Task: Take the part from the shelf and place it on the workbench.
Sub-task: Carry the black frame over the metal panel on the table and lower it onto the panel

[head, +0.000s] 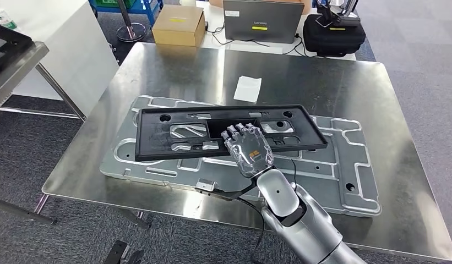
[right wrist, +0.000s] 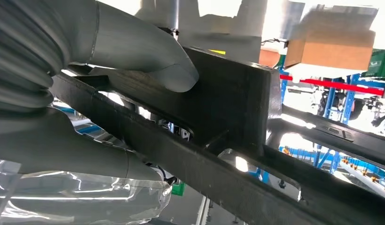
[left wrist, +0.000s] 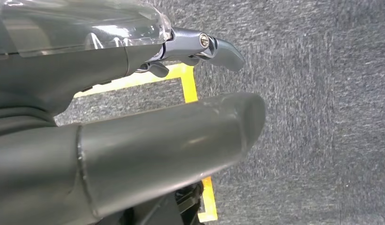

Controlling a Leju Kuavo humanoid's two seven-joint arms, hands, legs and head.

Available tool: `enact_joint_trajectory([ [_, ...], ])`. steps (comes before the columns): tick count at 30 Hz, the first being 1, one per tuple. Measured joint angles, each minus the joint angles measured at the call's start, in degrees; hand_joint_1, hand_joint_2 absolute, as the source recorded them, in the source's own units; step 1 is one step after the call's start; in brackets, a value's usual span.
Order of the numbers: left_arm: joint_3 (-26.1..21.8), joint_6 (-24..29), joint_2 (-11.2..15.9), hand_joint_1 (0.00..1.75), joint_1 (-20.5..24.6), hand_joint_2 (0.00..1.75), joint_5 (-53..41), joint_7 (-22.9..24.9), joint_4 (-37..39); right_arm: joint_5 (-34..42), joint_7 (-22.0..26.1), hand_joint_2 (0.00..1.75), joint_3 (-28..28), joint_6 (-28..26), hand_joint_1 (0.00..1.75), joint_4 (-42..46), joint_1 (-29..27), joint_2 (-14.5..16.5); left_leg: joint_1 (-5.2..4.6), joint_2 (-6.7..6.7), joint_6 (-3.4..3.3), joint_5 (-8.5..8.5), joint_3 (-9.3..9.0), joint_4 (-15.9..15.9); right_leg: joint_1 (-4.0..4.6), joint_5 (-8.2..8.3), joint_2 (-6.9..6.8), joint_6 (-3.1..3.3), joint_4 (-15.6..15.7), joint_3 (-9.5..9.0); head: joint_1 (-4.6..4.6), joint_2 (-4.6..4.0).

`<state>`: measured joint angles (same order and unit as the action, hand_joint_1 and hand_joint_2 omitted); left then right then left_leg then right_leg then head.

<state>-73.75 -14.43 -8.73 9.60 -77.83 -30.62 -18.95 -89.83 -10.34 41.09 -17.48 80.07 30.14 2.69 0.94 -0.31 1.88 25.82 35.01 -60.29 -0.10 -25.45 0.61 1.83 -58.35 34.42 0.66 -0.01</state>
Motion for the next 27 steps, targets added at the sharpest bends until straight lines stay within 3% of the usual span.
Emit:
enact_joint_trajectory([
  [2, -0.01, 0.0, -0.01, 0.0, -0.05, 0.0, 0.0, 0.03, 0.0, 0.0, 0.01, 1.75, 0.03, 0.01, 1.75, -0.03, -0.06, 0.0, -0.3, -0.01, -0.86, -0.16, -0.24, 1.33, 0.09, -0.29, 0.0, -0.6, -0.19, 0.13, 0.02, 0.0],
  [5, 0.0, 0.0, -0.08, 0.0, -0.15, 0.0, 0.0, 0.04, 0.0, 0.0, 0.0, 1.75, 0.05, 0.0, 1.75, 0.02, -0.04, -0.01, -0.01, 0.01, -2.15, -1.03, -0.42, 1.79, 0.14, -1.44, -0.08, -1.52, -1.31, 0.62, -0.08, 0.0],
  [6, 0.01, 0.0, -0.11, 0.0, -0.08, 0.0, 0.0, 0.04, 0.0, 0.0, 0.0, 1.75, 0.04, -0.01, 1.75, 0.04, 0.03, -0.01, 0.12, 0.04, -2.49, -1.13, -0.51, 1.97, 0.07, -2.72, -0.12, -1.8, -3.34, 1.56, -0.19, 0.0],
  [8, 0.02, 0.0, -0.11, 0.0, 0.04, 0.0, 0.01, 0.04, 0.0, 0.0, 0.0, 1.75, 0.04, -0.02, 1.75, 0.02, 0.01, -0.05, 0.14, 0.07, -2.88, -1.05, -0.58, 2.02, -0.2, -6.18, -0.23, -2.22, -10.33, 5.07, -0.38, 0.01],
  [10, 0.02, 0.0, -0.09, 0.0, 0.03, 0.0, 0.01, 0.04, 0.0, 0.0, 0.0, 1.75, 0.04, -0.01, 1.75, -0.07, -0.13, -0.15, 0.12, 0.05, -2.99, -0.93, -0.62, 1.99, -0.35, -7.6, -0.28, -2.39, -15.91, 8.25, -0.38, 0.01],
  [11, 0.02, 0.0, -0.08, 0.0, 0.02, 0.0, 0.0, 0.04, 0.0, 0.0, 0.0, 1.75, 0.04, -0.01, 1.75, -0.1, -0.18, -0.2, 0.12, 0.01, -2.97, -0.84, -0.7, 1.97, -0.38, -6.69, -0.3, -2.36, -15.85, 8.5, -0.38, 0.01],
  [12, 0.02, 0.0, -0.08, 0.0, 0.01, 0.0, 0.0, 0.04, 0.0, 0.0, 0.0, 1.75, 0.04, -0.01, 1.75, -0.12, -0.19, -0.24, 0.11, -0.05, -2.9, -0.73, -0.83, 1.94, -0.38, -4.89, -0.3, -2.23, -13.72, 7.69, -0.38, 0.01],
  [13, 0.03, 0.0, -0.09, 0.0, 0.02, 0.0, -0.01, 0.04, 0.0, 0.0, 0.0, 1.75, 0.04, -0.01, 1.75, -0.11, -0.17, -0.26, 0.1, -0.12, -2.79, -0.58, -1.05, 1.92, -0.34, -2.53, -0.3, -1.96, -9.82, 5.92, -0.39, 0.01],
  [15, 0.04, 0.0, -0.16, 0.0, 0.05, 0.0, -0.01, 0.04, 0.0, 0.0, 0.0, 1.75, 0.04, -0.02, 1.75, -0.09, -0.08, -0.25, -0.05, -0.19, -2.43, -0.25, -1.32, 1.87, -0.07, 0.27, -0.3, -1.35, -2.74, 2.5, -0.36, 0.01],
  [16, 0.04, 0.0, -0.2, 0.0, 0.07, 0.0, -0.01, 0.05, 0.0, 0.0, 0.0, 1.75, 0.04, -0.02, 1.75, -0.09, -0.04, -0.25, -0.1, -0.2, -2.18, -0.15, -1.37, 1.87, 0.1, 0.7, -0.28, -1.14, -0.83, 1.6, -0.35, 0.01],
  [20, 0.04, 0.0, -0.14, 0.0, 0.12, 0.0, 0.0, 0.04, -0.01, 0.0, -0.02, 1.75, 0.04, -0.01, 1.75, -0.09, 0.01, -0.28, -0.08, -0.09, -0.98, 0.6, -1.28, 1.48, -0.07, 0.68, -0.15, -0.52, 0.28, 1.12, -0.34, 0.01],
  [22, 0.04, -0.01, -0.08, 0.0, 0.17, 0.0, -0.01, 0.04, -0.02, 0.0, -0.02, 1.75, 0.05, -0.01, 1.75, -0.08, 0.08, -0.26, 0.03, -0.02, -0.45, 3.23, 0.51, -2.81, -0.34, 0.75, -0.3, 0.0, 0.71, 0.69, -0.15, 0.01],
  [24, 0.04, -0.02, -0.08, 0.0, 0.12, 0.0, -0.03, 0.04, -0.02, 0.0, -0.01, 1.75, 0.07, -0.01, 1.75, -0.12, 0.07, -0.25, 0.1, 0.0, -0.03, 6.74, 4.12, -10.59, -0.21, 0.63, -0.38, 0.29, 0.69, 0.57, 0.01, 0.01],
  [25, 0.04, -0.02, -0.07, 0.0, 0.05, 0.0, -0.03, 0.04, -0.02, 0.0, -0.01, 1.75, 0.07, -0.01, 1.75, -0.16, 0.01, -0.25, 0.14, 0.0, 0.1, 7.61, 5.59, -13.54, -0.15, 0.58, -0.38, 0.34, 0.63, 0.55, 0.01, 0.01],
  [26, 0.04, -0.02, -0.06, 0.0, -0.01, 0.0, -0.03, 0.04, -0.02, 0.0, -0.01, 1.75, 0.07, -0.01, 1.75, -0.2, -0.04, -0.25, 0.14, 0.0, 0.15, 7.34, 6.18, -14.52, -0.11, 0.52, -0.35, 0.36, 0.55, 0.53, 0.01, 0.01],
  [27, 0.04, -0.02, -0.04, 0.0, -0.05, 0.0, -0.03, 0.04, -0.02, 0.0, -0.01, 1.75, 0.08, -0.01, 1.75, -0.24, -0.07, -0.25, 0.14, 0.0, 0.12, 5.95, 5.62, -13.16, -0.09, 0.43, -0.29, 0.33, 0.43, 0.49, 0.02, 0.01],
])
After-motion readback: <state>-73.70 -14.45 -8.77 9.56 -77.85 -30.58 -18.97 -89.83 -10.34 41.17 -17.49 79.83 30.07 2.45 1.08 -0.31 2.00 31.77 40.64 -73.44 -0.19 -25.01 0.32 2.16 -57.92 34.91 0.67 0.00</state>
